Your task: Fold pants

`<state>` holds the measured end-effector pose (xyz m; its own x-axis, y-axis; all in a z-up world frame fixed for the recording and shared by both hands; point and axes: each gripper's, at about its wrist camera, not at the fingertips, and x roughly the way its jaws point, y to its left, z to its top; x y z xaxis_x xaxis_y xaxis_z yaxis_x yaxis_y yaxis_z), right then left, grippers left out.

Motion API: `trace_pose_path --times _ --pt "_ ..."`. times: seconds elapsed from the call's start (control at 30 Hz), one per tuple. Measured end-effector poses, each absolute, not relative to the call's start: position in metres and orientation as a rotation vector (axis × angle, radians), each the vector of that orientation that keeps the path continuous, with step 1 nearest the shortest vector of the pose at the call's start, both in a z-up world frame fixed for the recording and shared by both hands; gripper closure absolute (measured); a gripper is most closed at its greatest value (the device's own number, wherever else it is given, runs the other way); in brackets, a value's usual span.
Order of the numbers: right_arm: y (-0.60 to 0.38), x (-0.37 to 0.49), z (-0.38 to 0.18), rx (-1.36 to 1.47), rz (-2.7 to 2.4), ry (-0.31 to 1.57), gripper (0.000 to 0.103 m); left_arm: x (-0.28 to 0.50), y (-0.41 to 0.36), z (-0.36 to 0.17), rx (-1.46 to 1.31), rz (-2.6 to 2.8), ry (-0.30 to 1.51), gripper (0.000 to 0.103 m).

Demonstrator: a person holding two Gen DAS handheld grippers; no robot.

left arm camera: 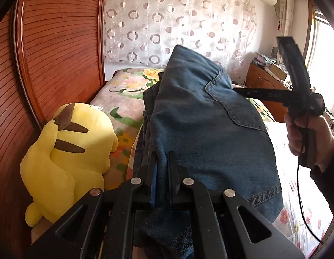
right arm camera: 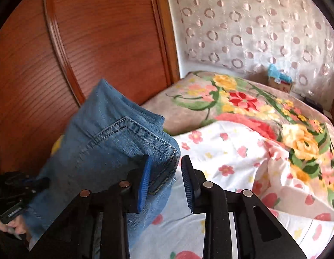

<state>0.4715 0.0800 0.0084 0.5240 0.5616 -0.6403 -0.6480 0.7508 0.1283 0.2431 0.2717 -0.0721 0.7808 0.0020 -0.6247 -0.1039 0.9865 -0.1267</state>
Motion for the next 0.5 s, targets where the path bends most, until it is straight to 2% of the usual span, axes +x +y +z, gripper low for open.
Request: trace_pose_path --times 0.3,0.5 --pt "0.034 0.376 0.035 -0.107 0.740 0.580 0.073 0.210 0.260 -0.040 -0.123 0.125 0.595 0.095" --pt "-0.004 0.327 0.026 -0.081 0.742 0.523 0.073 0.183 0.239 -0.012 -0.101 0.126 0.532 0.080"
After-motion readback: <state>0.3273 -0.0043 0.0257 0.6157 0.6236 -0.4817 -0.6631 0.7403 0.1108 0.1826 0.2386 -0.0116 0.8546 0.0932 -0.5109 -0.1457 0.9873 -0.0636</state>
